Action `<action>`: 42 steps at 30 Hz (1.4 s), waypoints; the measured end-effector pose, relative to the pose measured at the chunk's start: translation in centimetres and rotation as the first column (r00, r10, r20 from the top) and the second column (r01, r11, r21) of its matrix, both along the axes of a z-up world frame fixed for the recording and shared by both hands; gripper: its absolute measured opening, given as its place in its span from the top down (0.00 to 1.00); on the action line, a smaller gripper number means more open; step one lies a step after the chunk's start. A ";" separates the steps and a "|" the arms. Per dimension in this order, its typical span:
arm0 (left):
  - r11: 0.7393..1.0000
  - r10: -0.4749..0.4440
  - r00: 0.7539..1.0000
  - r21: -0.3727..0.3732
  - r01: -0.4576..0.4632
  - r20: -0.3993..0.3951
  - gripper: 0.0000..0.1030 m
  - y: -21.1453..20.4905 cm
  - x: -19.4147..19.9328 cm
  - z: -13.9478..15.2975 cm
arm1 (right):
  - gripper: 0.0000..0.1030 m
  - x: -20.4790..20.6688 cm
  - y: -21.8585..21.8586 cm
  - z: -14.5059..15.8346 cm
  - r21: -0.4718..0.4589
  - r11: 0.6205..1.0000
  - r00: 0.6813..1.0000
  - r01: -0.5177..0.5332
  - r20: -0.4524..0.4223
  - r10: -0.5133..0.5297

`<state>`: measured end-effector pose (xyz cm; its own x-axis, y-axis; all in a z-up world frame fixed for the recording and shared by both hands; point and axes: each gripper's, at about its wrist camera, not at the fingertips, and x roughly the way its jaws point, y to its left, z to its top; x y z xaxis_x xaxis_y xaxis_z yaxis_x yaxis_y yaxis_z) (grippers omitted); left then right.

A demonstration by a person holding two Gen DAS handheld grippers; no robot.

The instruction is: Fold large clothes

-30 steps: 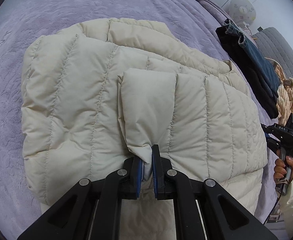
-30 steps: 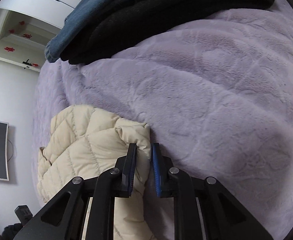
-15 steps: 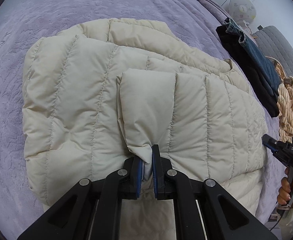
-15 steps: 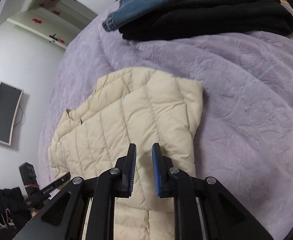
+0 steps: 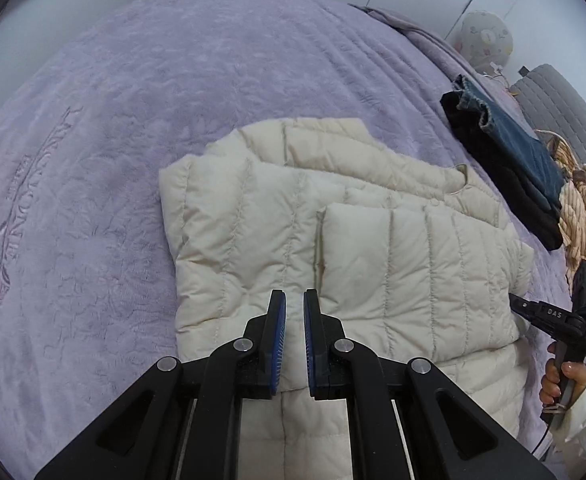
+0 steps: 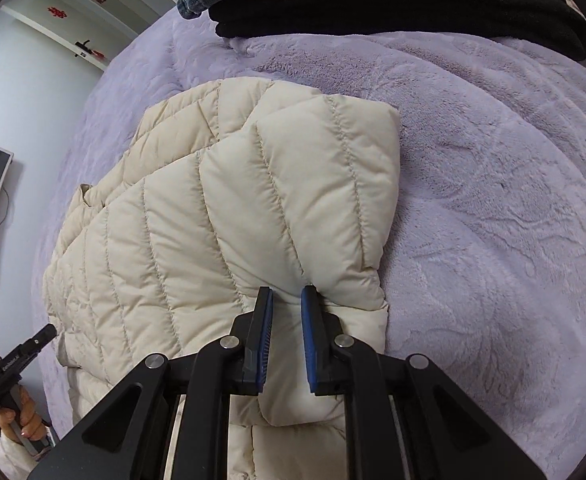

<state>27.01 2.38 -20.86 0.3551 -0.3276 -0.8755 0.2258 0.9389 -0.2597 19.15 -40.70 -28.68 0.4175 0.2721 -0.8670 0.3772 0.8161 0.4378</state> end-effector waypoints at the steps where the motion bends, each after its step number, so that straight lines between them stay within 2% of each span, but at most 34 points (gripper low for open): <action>1: 1.000 -0.024 1.000 -0.009 0.024 0.011 0.90 -0.6 -0.1 0.4 | 0.86 0.0 0.0 0.0 -0.002 1.000 1.000 0.000 0.001 0.000; 4: 0.995 -0.096 0.995 -0.003 0.096 0.029 0.90 -3.3 -0.1 0.4 | 0.86 -0.1 0.3 -0.1 -0.015 1.000 1.000 0.000 0.000 0.000; 6: 0.992 -0.122 0.992 0.015 0.122 0.013 0.90 -5.1 0.2 -0.9 | 0.86 -0.1 0.5 0.0 -0.028 1.000 1.000 -0.004 -0.003 0.004; 9: 0.986 -0.123 0.992 0.108 0.127 -0.039 0.90 -6.7 0.5 -4.2 | 0.86 0.0 0.9 0.0 -0.052 0.998 1.000 -0.017 -0.007 0.016; 12: 0.988 -0.115 0.992 0.102 0.120 -0.053 0.90 -6.3 0.4 -6.2 | 0.86 0.0 1.2 -0.2 -0.060 0.998 1.000 -0.024 -0.010 0.023; 20: 0.990 -0.105 0.993 0.091 0.111 -0.062 0.90 -5.7 0.4 -6.8 | 0.87 0.3 1.6 -0.8 -0.083 0.996 0.999 -0.031 -0.017 0.029; 31: 0.991 -0.074 0.994 0.109 0.082 -0.079 0.90 -4.9 -0.2 -4.5 | 0.82 0.6 2.3 1.4 -0.090 0.995 0.998 -0.036 -0.051 0.031; 40: 0.987 -0.060 0.995 0.146 0.071 -0.078 0.90 -5.0 -3.2 -1.3 | 0.82 -1.0 3.7 4.7 -0.053 0.998 0.998 -0.037 -0.048 0.034; 41: 0.986 -0.058 0.995 0.149 0.069 -0.078 0.90 -5.1 -3.6 -0.8 | 0.80 -1.3 4.0 5.2 -0.051 0.998 0.998 -0.040 -0.048 0.038; 42: 0.986 -0.057 0.995 0.151 0.069 -0.079 0.90 -5.1 -4.0 -0.4 | 0.68 -1.6 4.4 5.6 -0.049 0.998 0.998 -0.045 -0.048 0.043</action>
